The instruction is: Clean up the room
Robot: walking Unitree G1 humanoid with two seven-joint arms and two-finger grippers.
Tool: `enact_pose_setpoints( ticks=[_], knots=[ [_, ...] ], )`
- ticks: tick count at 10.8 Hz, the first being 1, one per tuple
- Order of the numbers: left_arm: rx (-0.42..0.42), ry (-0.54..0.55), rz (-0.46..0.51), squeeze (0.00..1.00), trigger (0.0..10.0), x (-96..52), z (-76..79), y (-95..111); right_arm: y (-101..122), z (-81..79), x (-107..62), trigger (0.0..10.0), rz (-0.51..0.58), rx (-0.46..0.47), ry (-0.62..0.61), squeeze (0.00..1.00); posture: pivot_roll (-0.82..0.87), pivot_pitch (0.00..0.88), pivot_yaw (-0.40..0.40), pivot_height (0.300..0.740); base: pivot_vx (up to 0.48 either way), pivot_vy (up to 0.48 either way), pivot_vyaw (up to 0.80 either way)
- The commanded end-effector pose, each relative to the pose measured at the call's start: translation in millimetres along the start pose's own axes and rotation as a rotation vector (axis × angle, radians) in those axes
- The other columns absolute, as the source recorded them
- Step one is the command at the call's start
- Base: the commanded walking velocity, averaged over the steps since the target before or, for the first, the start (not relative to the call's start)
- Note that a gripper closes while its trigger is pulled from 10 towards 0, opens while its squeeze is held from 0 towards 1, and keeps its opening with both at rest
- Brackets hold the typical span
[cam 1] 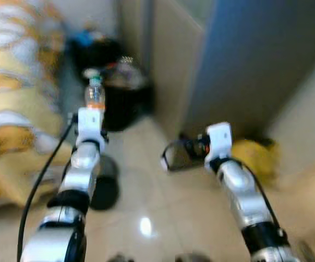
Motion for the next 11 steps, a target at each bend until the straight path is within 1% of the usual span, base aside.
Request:
enact_pose_setpoints(
  ticks=[1, 3, 4, 5, 6, 7, 9, 10, 11],
  knots=[
    [-0.002, -0.011, 0.018, 0.00, 10.0, 0.7, 10.3, 6, -6, 8.7, -4.4, 10.0, -0.024, 0.012, -0.022, 0.00, -0.16, 0.060, -0.025, 0.740, 0.000, 0.000, 0.61],
    [0.010, -0.012, 0.018, 0.00, 10.0, 1.9, 9.0, 8, -5, 9.8, -3.8, 10.0, -0.030, 0.016, -0.021, 0.00, -0.17, 0.068, -0.024, 0.740, 0.000, 0.000, 0.00],
    [0.013, -0.008, 0.018, 0.00, 10.0, 2.8, 7.5, 9, -4, 9.5, -4.2, 10.0, -0.021, 0.012, -0.016, 0.00, -0.17, 0.073, -0.023, 0.740, 0.000, 0.000, 0.79],
    [0.033, -0.001, 0.019, 0.00, 10.0, 3.6, 6.5, 10, -4, 8.3, -4.8, 10.0, -0.029, 0.010, -0.009, 0.00, -0.17, 0.079, -0.023, 0.740, 0.000, 0.000, 0.74],
    [0.029, 0.004, 0.011, 0.00, 10.0, 4.8, 5.0, 9, -6, 7.7, -5.1, 10.0, -0.037, 0.006, -0.006, 0.00, -0.17, 0.079, -0.023, 0.740, 0.000, 0.000, 0.74],
    [0.028, 0.023, -0.016, 0.00, 10.0, 8.2, -0.8, 8, -7, 7.5, -5.8, 10.0, -0.043, 0.009, -0.004, 0.00, -0.17, 0.092, -0.022, 0.740, 0.000, 0.000, 0.72],
    [0.039, 0.036, -0.040, 0.00, 10.0, 14.5, -7.8, 10, -5, 11.9, -4.9, 10.0, -0.041, 0.012, -0.024, 0.00, -0.18, 0.095, -0.021, 0.740, 0.000, 0.000, 0.00],
    [0.041, 0.022, -0.041, 0.00, 10.0, 15.4, -6.7, 11, -5, 12.9, -5.3, 10.0, -0.040, 0.011, -0.030, 0.00, -0.18, 0.097, -0.020, 0.740, 0.000, 0.000, 0.00],
    [0.037, -0.023, -0.016, 0.00, 10.0, 16.0, 1.5, 16, -5, 13.2, -6.0, 10.0, -0.041, 0.011, -0.033, 0.00, -0.18, 0.099, -0.019, 0.740, 0.398, 0.000, 0.00]
  ],
)
Point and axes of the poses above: a point about 5 cm out from each wrist's last joint towards the gripper, its own x axis pointing out of the wrist towards the gripper, its own y axis along the axis of the wrist's last joint, z = x × y, the point moved 4 cm from there along x, pointing out of the wrist towards the gripper, and after that the axes turned 4 degrees about -x, right-handed, at the moved point
